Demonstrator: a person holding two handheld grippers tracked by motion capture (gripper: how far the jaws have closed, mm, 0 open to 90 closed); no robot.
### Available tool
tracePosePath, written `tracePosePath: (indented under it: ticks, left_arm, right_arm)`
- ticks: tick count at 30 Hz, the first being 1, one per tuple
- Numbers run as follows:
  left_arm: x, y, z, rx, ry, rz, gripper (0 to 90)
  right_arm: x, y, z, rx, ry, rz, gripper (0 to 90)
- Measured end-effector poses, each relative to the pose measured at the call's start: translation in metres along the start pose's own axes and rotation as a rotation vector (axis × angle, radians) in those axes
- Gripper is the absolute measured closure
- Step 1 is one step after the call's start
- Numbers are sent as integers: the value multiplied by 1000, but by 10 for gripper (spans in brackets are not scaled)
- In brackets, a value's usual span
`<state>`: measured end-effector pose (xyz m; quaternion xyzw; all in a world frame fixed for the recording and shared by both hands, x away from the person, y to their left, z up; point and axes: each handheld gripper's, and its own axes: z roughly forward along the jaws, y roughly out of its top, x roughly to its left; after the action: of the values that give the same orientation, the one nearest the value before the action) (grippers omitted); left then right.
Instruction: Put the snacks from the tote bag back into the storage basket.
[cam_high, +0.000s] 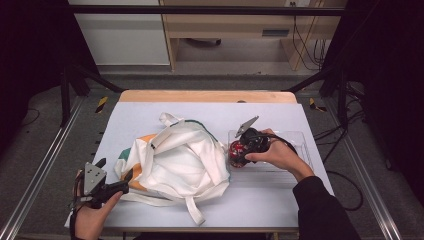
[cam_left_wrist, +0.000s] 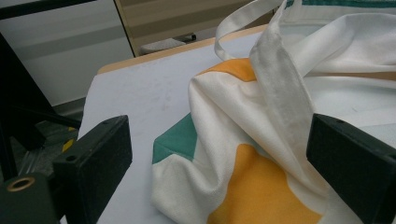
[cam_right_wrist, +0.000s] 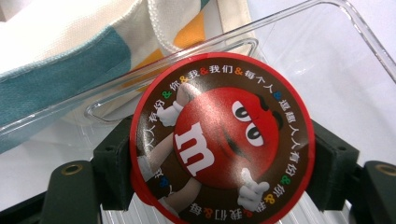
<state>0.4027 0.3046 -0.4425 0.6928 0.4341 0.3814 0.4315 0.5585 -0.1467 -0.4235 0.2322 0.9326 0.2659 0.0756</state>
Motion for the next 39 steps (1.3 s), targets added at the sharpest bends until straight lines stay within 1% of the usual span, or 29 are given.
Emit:
tracePosePath:
  ticks: [6, 7, 9, 10, 14, 16, 22, 24, 26, 30, 31, 35, 36, 39]
  left_arm:
    - [1, 0, 0, 2, 3, 0, 66]
    - [1, 0, 0, 2, 2, -1, 66]
    - [1, 0, 0, 2, 2, -1, 66]
    - [1, 0, 0, 1, 2, -1, 66]
    - [1, 0, 0, 3, 1, 0, 66]
    - [1, 0, 0, 2, 1, 1, 66]
    - [1, 0, 0, 2, 1, 0, 66]
    - [1, 0, 0, 3, 0, 1, 66]
    - [1, 0, 0, 3, 1, 1, 66]
    - [1, 0, 0, 3, 2, 1, 66]
    - [1, 0, 0, 3, 2, 1, 66]
    - [1, 0, 0, 4, 2, 0, 65]
    - [1, 0, 0, 4, 2, 0, 65]
    - [1, 0, 0, 4, 3, 0, 65]
  right_arm:
    - [0, 0, 0, 5, 2, 6, 257]
    - [0, 0, 0, 1, 2, 12, 248]
    - [0, 1, -1, -10, 20, 20, 217]
    - [0, 2, -2, -16, 18, 21, 207]
    - [1, 4, -3, -23, 20, 19, 190]
    - [3, 4, -4, -18, 12, 9, 183]
    - [4, 3, -6, -22, 7, 8, 160]
    - [4, 3, -9, -25, 8, 5, 150]
    - [5, 2, -13, -34, -2, -6, 140]
    - [6, 0, -19, -33, 0, -9, 129]
    - [7, -1, -20, -36, 0, 0, 129]
    - [7, -1, -24, -47, -3, -9, 126]
    - [9, -1, -26, -53, -6, -9, 113]
    - [10, -1, -29, -45, -4, -13, 108]
